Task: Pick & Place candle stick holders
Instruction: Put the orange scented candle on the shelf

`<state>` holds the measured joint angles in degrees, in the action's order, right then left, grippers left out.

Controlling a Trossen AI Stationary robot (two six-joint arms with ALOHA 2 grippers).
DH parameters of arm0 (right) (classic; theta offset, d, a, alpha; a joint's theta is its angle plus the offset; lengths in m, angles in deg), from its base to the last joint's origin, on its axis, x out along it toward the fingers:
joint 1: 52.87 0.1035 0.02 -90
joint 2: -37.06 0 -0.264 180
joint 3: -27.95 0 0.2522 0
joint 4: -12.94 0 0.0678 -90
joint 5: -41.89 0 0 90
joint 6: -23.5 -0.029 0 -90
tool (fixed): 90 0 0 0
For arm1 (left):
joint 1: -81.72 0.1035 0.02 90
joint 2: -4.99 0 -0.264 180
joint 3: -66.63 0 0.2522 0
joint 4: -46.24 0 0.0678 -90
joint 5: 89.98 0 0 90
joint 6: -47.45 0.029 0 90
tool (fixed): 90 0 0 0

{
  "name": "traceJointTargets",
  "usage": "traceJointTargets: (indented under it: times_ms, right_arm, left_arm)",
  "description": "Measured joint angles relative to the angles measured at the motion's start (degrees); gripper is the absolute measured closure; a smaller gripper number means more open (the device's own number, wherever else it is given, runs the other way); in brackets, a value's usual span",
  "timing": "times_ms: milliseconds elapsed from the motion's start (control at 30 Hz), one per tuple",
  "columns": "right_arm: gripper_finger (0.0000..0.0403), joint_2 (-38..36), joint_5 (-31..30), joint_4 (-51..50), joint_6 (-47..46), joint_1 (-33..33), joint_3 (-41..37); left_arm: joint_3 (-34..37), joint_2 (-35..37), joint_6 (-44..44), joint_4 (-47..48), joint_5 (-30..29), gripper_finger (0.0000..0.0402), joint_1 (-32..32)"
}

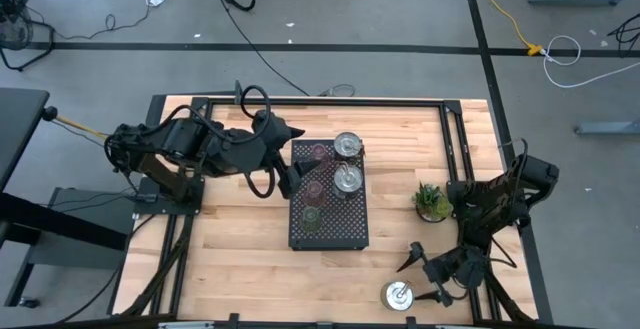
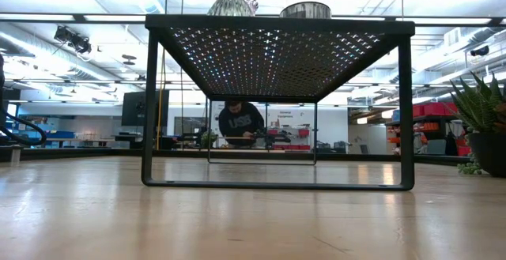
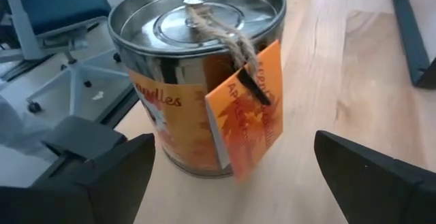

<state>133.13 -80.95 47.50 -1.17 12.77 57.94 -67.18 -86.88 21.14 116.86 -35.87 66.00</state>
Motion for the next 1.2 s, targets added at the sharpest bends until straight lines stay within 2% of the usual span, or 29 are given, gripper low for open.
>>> traceJointTargets:
  times_ms: [800,1200]
  right_arm:
    - [0.0003,0.0,2.2,-2.0,-5.4,0.0,0.0]
    - [0.0003,0.0,0.9,-7.9,-9.0,-0.4,0.0]
  left_arm:
    - [0.0,0.0,0.0,-0.1,0.0,0.0028,0.0]
    - [0.0,0.0,0.0,-0.2,0.0,0.0028,0.0]
